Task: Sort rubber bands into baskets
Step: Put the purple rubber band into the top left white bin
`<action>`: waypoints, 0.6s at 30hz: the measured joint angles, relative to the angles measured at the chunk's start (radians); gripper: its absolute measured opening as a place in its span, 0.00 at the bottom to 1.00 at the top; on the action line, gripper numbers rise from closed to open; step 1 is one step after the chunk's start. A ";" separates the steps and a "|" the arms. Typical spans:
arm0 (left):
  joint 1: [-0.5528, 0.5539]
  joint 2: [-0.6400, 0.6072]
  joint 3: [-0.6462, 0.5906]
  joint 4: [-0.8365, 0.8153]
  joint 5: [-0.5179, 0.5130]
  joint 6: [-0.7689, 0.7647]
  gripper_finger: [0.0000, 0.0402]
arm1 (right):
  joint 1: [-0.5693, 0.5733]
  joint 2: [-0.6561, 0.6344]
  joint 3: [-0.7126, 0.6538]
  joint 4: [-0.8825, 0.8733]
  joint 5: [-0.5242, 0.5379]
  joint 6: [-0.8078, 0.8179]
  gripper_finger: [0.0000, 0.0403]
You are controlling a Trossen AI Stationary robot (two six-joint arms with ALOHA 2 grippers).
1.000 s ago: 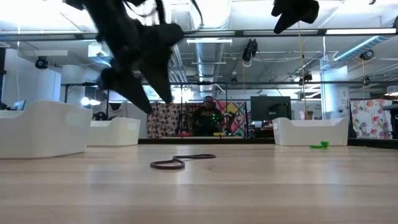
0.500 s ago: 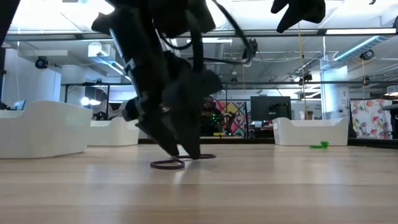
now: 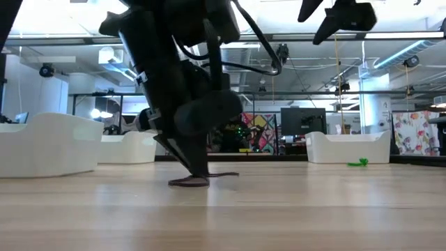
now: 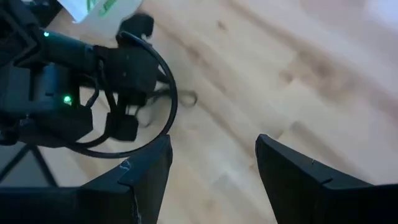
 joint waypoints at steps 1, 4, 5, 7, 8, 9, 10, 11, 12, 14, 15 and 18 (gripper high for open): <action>-0.003 0.000 -0.005 -0.003 -0.014 0.022 0.06 | 0.005 0.011 0.000 0.002 -0.018 0.036 0.56; -0.007 0.000 -0.012 -0.010 -0.029 0.079 0.03 | 0.036 0.044 0.000 0.017 -0.053 0.118 0.56; -0.010 0.000 -0.012 -0.014 -0.035 0.096 0.03 | 0.050 0.059 0.000 0.032 -0.053 0.135 0.56; -0.013 -0.008 -0.014 -0.025 -0.036 0.127 0.01 | 0.076 0.088 0.007 0.050 -0.054 0.149 0.56; -0.014 -0.020 -0.015 -0.035 -0.036 0.138 0.01 | 0.086 0.103 0.015 0.052 -0.054 0.150 0.56; -0.015 -0.033 -0.017 -0.050 -0.039 0.151 0.00 | 0.095 0.118 0.023 0.054 -0.054 0.150 0.56; -0.015 -0.045 -0.020 -0.068 -0.043 0.165 0.00 | 0.101 0.131 0.030 0.053 -0.054 0.150 0.56; -0.015 -0.060 -0.023 -0.091 -0.048 0.179 0.00 | 0.104 0.144 0.038 0.052 -0.054 0.150 0.56; -0.012 -0.078 -0.029 -0.123 -0.056 0.192 0.00 | 0.105 0.155 0.046 0.053 -0.053 0.147 0.56; 0.006 -0.113 -0.041 -0.166 -0.078 0.219 0.00 | 0.105 0.173 0.058 0.054 -0.044 0.130 0.56; 0.020 -0.135 -0.048 -0.161 -0.094 0.226 0.00 | 0.105 0.180 0.064 0.053 -0.038 0.121 0.56; 0.072 -0.211 -0.092 -0.203 -0.121 0.248 0.00 | 0.101 0.196 0.079 0.059 -0.031 0.065 0.56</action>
